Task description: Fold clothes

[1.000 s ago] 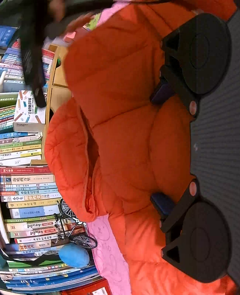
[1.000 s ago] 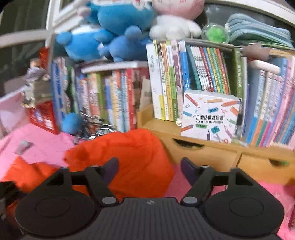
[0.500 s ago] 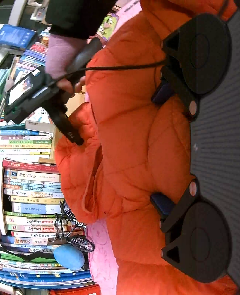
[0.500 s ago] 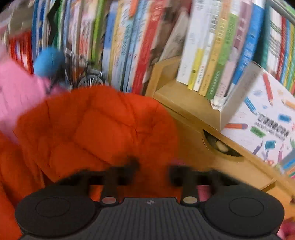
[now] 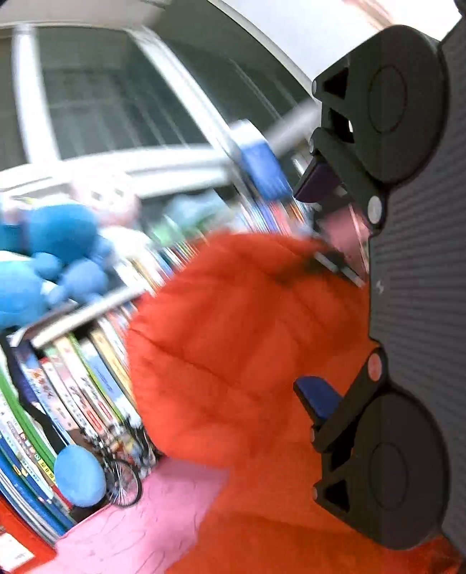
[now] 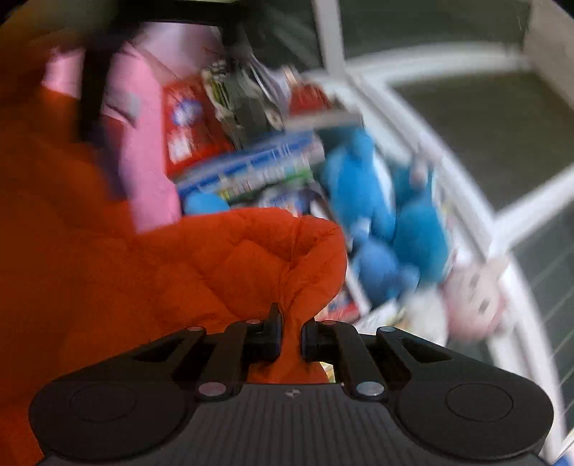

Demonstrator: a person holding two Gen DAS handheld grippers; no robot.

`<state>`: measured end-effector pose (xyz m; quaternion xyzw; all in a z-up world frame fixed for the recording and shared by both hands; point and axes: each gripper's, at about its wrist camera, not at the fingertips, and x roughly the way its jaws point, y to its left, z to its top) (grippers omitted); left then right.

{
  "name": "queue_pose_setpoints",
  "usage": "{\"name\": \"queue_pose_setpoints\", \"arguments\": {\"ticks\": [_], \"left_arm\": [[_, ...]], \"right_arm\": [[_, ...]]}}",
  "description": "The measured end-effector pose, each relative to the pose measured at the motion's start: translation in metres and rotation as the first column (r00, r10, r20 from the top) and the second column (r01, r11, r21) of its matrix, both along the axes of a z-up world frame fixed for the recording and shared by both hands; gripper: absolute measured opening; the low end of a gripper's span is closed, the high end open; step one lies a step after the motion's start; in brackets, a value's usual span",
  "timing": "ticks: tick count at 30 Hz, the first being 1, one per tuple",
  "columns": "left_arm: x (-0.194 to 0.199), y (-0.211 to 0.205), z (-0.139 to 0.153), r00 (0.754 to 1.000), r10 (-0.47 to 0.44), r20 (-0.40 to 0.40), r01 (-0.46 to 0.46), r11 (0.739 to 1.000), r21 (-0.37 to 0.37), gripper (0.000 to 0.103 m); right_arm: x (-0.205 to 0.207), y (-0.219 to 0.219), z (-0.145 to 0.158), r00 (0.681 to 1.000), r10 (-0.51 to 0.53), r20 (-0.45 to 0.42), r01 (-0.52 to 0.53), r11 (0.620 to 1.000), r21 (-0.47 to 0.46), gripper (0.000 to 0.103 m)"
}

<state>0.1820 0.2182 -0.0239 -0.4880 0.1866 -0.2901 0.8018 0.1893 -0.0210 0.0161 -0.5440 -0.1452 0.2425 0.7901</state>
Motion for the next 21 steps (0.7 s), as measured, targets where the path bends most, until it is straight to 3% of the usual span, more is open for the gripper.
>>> {"name": "queue_pose_setpoints", "arguments": {"ticks": [3, 10, 12, 13, 14, 17, 19, 21], "left_arm": [[0.021, 0.005, 0.022, 0.998, -0.007, -0.067, 0.007, 1.0, -0.006, 0.103], [0.085, -0.026, 0.047, 0.961, -0.003, -0.275, 0.048, 0.986, 0.158, 0.101], [0.09, -0.039, 0.046, 0.95, 0.022, -0.313, 0.041, 0.98, 0.193, 0.071], [0.088, -0.043, 0.044, 0.945, 0.031, -0.324, 0.033, 0.981, 0.191, 0.043], [0.085, -0.046, 0.042, 0.944, 0.037, -0.329, 0.024, 0.983, 0.18, 0.031], [0.077, -0.055, 0.037, 0.938, 0.055, -0.342, -0.004, 0.989, 0.147, 0.023], [0.071, -0.06, 0.039, 0.941, 0.053, -0.333, -0.008, 0.991, 0.135, 0.023], [0.065, -0.064, 0.044, 0.948, 0.055, -0.314, -0.014, 0.991, 0.133, 0.023]], "right_arm": [[-0.014, -0.007, -0.016, 0.998, 0.04, 0.039, -0.038, 0.998, -0.043, 0.011], [-0.02, -0.009, -0.03, 0.993, 0.077, 0.093, -0.071, 0.995, -0.063, 0.011], [-0.024, -0.011, -0.034, 0.989, 0.093, 0.118, -0.084, 0.993, -0.079, 0.011], [-0.026, -0.013, -0.036, 0.988, 0.097, 0.121, -0.087, 0.993, -0.082, 0.011], [-0.028, -0.016, -0.036, 0.988, 0.097, 0.117, -0.088, 0.993, -0.078, 0.011], [-0.029, -0.029, -0.02, 0.998, 0.058, -0.001, -0.058, 0.998, 0.035, 0.016], [-0.026, -0.044, 0.002, 0.986, 0.029, -0.165, 0.001, 0.984, 0.178, 0.033], [-0.02, -0.066, 0.026, 0.936, 0.038, -0.349, 0.093, 0.932, 0.35, 0.072]]}}
